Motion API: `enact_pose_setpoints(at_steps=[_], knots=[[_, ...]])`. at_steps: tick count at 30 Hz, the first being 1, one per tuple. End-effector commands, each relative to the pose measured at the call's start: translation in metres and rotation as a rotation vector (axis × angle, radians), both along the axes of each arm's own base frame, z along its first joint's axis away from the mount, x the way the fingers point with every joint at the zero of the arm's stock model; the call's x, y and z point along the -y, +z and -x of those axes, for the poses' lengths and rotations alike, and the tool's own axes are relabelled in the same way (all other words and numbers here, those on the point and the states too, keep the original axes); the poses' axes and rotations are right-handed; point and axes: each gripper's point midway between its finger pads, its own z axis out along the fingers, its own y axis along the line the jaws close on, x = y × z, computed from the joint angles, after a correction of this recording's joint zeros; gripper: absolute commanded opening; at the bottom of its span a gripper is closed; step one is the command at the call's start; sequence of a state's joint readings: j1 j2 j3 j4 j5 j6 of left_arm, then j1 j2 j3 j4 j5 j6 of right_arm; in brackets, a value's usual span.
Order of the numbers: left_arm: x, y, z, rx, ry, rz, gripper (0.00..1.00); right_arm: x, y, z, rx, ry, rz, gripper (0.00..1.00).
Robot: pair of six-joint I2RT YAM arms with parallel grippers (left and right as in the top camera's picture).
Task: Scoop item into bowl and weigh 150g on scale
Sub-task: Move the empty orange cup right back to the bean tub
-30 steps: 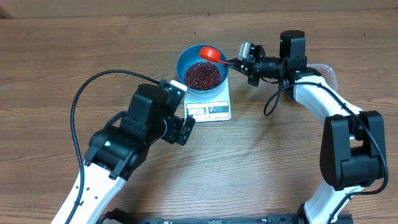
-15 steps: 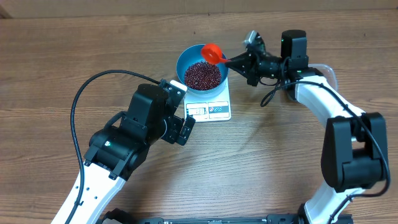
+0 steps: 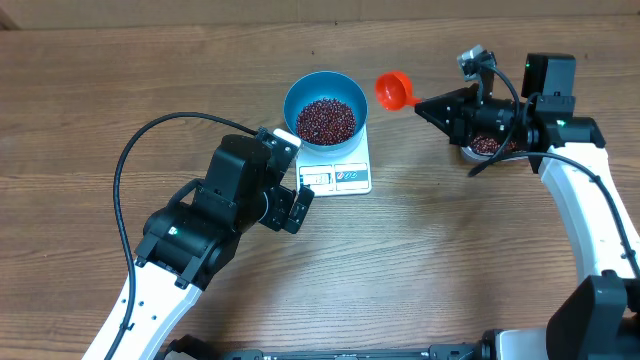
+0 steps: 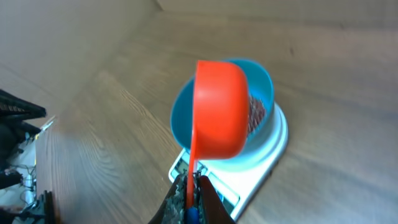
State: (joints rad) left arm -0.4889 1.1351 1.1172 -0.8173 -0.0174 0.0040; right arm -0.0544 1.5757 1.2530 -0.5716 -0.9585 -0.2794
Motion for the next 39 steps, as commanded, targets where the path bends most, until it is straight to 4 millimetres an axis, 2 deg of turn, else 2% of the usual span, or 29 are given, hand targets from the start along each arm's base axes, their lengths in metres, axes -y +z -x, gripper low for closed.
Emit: enact_pose_setpoints(at_steps=[1, 3, 6, 12, 14, 20, 22, 23, 26, 30, 33, 36, 39], knots=[[0.001, 0.009, 0.0, 0.021, -0.015, 0.012, 1.0, 0.034, -0.015, -0.009, -0.116, -0.256, 0.141, 0.04], [0.001, 0.009, 0.0, 0.021, -0.015, 0.011, 1.0, 0.058, -0.031, -0.01, -0.205, -0.414, 0.23, 0.04], [0.001, 0.008, 0.0, 0.021, -0.015, 0.011, 1.0, 0.068, -0.031, -0.004, -0.219, -0.461, 0.28, 0.04], [0.001, 0.009, -0.001, 0.022, -0.015, 0.011, 0.99, 0.092, 0.003, 0.008, -0.153, -0.58, 0.377, 0.04], [0.001, 0.009, -0.001, 0.022, -0.015, 0.012, 1.0, 0.109, 0.012, 0.013, -0.124, -0.659, 0.44, 0.04], [0.001, 0.009, -0.001, 0.022, -0.015, 0.011, 1.0, 0.165, 0.008, 0.024, -0.137, -0.891, 0.683, 0.04], [0.001, 0.009, 0.0, 0.021, -0.015, 0.011, 1.0, 0.177, 0.006, 0.024, -0.139, -0.937, 0.734, 0.04], [0.001, 0.008, 0.0, 0.021, -0.015, 0.011, 1.0, 0.184, 0.002, 0.023, -0.149, -0.96, 0.77, 0.04], [0.001, 0.008, 0.0, 0.021, -0.015, 0.011, 1.0, 0.184, -0.015, 0.018, -0.191, -0.943, 0.79, 0.04], [0.001, 0.009, -0.001, 0.022, -0.015, 0.011, 1.0, 0.178, -0.06, 0.012, -0.305, -0.871, 0.813, 0.04], [0.001, 0.009, 0.0, 0.021, -0.015, 0.011, 0.99, 0.172, -0.084, 0.007, -0.359, -0.826, 0.806, 0.04], [0.001, 0.009, -0.001, 0.022, -0.015, 0.011, 0.99, 0.172, -0.096, -0.004, -0.359, -0.821, 0.799, 0.04], [0.001, 0.009, -0.001, 0.022, -0.015, 0.011, 1.0, 0.171, -0.107, -0.006, -0.378, -0.811, 0.804, 0.04]])
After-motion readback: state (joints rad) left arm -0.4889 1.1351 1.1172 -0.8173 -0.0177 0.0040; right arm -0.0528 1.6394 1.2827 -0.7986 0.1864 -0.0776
